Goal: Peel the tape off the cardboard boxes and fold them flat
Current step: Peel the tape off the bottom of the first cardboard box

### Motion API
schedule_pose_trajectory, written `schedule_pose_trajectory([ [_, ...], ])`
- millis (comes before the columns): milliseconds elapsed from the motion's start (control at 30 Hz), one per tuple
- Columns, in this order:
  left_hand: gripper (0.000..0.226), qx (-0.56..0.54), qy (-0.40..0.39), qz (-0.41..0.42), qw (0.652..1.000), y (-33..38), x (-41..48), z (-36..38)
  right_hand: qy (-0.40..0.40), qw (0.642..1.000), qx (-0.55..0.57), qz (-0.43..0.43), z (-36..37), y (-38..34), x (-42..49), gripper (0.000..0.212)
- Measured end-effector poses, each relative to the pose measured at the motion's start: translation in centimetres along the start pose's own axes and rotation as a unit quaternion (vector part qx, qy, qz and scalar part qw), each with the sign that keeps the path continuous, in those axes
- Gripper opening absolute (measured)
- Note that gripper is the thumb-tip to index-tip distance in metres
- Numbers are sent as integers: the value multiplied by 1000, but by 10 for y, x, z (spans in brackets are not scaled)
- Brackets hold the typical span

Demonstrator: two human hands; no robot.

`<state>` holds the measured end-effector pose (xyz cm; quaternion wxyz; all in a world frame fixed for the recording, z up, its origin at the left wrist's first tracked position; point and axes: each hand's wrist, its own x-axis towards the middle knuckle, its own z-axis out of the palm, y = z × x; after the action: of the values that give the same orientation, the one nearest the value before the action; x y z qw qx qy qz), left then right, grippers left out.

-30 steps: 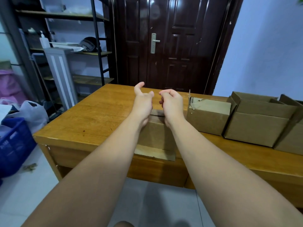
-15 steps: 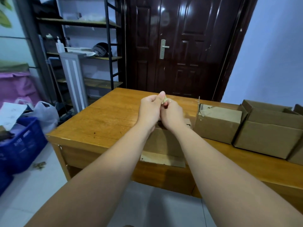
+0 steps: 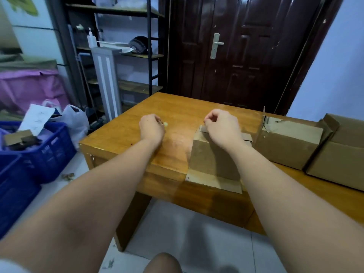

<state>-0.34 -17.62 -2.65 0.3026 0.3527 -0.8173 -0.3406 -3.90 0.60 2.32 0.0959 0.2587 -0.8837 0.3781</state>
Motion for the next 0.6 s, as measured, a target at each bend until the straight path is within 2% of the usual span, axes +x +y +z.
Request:
schedule_pose_trajectory([
  [100,27,-20,-22,-55,998,-10,-2,3,14,999,-30,-15,3,0,2,17],
  [200,33,-121,-52,-126,983,-13,-5,8,21,998,-56,-24,3,-1,5,17],
  [300,31,-209,-5,-164,964,-1,-12,8,26,996,-77,-28,6,1,7,17],
  [367,24,-167,34,-124,978,13,-24,8,27,995,-93,-31,7,3,9,16],
  [433,19,-160,37,-16,986,28,-37,10,25,995,-88,-29,7,4,11,17],
  [500,25,-217,-33,72,973,45,-53,12,35,999,-21,-15,3,5,12,26],
  [600,25,-232,-131,109,958,62,-79,21,86,977,188,49,-7,9,13,43],
])
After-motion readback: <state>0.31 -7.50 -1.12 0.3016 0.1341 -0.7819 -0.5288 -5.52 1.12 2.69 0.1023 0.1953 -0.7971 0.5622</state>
